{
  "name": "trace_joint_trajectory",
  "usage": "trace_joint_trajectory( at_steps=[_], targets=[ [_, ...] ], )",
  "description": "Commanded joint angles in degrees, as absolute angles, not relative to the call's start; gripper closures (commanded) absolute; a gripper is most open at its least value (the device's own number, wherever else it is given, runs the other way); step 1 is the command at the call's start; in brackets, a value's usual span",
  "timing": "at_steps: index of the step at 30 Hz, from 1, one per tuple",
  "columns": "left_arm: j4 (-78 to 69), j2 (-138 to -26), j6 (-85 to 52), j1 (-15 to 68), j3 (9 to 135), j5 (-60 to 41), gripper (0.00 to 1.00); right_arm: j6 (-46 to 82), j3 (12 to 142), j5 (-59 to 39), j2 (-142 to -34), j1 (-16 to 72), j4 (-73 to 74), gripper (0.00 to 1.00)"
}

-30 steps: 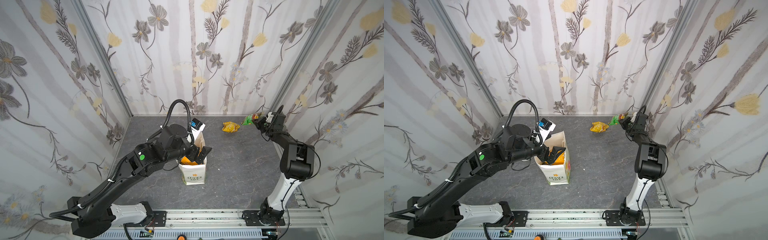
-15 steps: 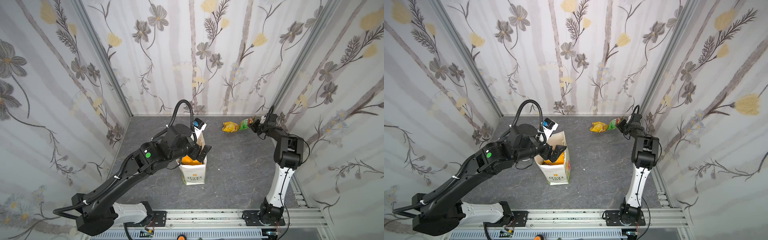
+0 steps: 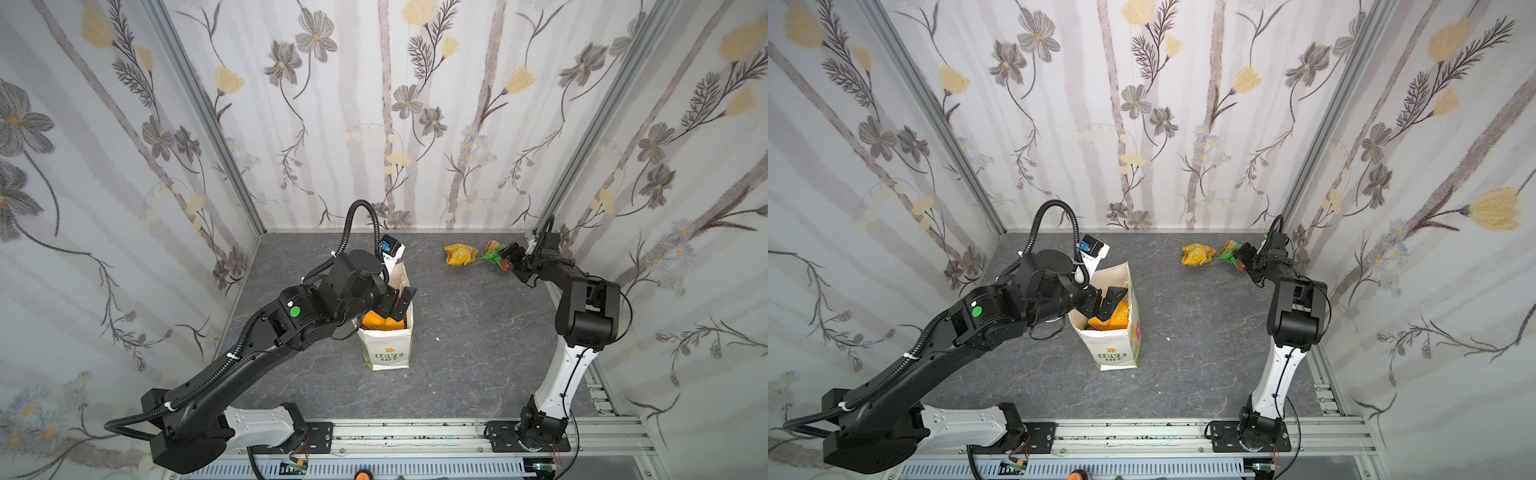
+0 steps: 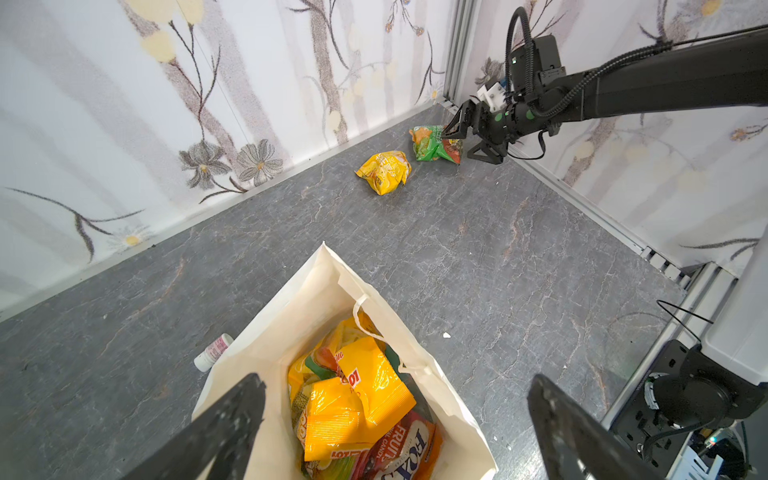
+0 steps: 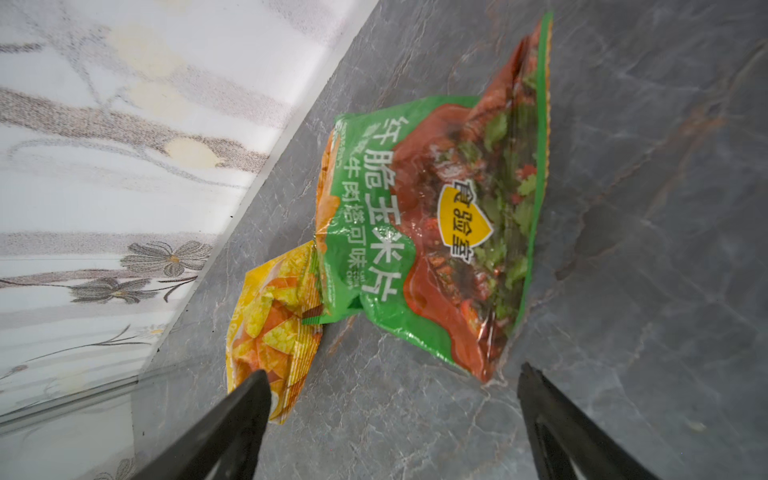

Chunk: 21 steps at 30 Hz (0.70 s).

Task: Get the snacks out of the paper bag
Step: 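Lower the green packet beside the yellow packet and open the right gripper, then reach the left gripper into the bag while the right gripper returns toward the bag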

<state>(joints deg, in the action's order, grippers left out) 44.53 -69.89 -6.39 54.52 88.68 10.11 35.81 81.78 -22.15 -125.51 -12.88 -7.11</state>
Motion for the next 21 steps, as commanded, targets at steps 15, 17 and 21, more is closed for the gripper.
trace_joint_trajectory(
  at_steps=[15, 17, 21],
  targets=[
    [46.19, -68.86, -17.36, 49.09, 87.8, 12.93, 0.0, 33.73, 66.86, -27.51, -84.95, -7.3, -2.52, 0.02],
    [47.46, -69.57, -18.34, 48.56, 87.94, 13.83, 0.02, 32.65, 67.33, -27.48, -80.67, -4.89, -4.42, 0.01],
    [49.58, -71.55, -19.75, 47.81, 88.12, 14.06, 0.04, 31.12, 68.95, -30.23, -74.09, 0.77, -8.18, 0.01]
  ],
)
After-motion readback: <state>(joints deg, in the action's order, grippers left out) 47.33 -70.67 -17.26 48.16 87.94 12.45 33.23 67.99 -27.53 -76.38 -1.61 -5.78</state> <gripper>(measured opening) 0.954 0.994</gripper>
